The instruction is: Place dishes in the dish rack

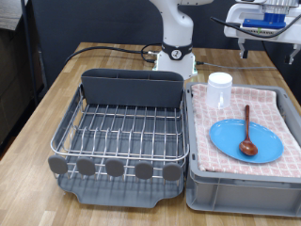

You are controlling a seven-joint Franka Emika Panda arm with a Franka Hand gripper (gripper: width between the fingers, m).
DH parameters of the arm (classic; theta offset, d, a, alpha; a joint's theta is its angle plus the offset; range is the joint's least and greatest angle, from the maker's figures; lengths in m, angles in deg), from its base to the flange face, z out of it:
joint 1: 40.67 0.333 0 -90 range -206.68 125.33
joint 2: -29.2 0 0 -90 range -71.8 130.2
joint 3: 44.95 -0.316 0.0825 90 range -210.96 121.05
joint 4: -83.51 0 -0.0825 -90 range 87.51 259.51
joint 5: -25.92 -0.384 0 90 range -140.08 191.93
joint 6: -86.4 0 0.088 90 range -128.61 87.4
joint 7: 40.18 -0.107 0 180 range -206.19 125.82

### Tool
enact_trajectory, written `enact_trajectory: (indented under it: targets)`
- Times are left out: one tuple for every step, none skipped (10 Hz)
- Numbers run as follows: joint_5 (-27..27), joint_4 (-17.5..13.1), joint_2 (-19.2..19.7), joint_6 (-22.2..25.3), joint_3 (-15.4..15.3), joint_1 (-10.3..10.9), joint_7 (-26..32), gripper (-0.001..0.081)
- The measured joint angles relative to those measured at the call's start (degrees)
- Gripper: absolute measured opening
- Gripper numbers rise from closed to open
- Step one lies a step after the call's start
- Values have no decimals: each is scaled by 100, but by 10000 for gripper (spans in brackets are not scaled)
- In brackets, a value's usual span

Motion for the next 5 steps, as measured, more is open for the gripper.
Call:
enact_trajectory:
  targets:
    - [291,-91,115,22,-22,-28,-373,802]
    - [530,-200,260,36,-40,-47,-714,802]
    - [670,-292,413,22,-42,-51,-980,802]
    - [741,-355,559,-47,-42,-51,-1161,802]
    - [827,-389,688,-133,-45,-50,-1282,802]
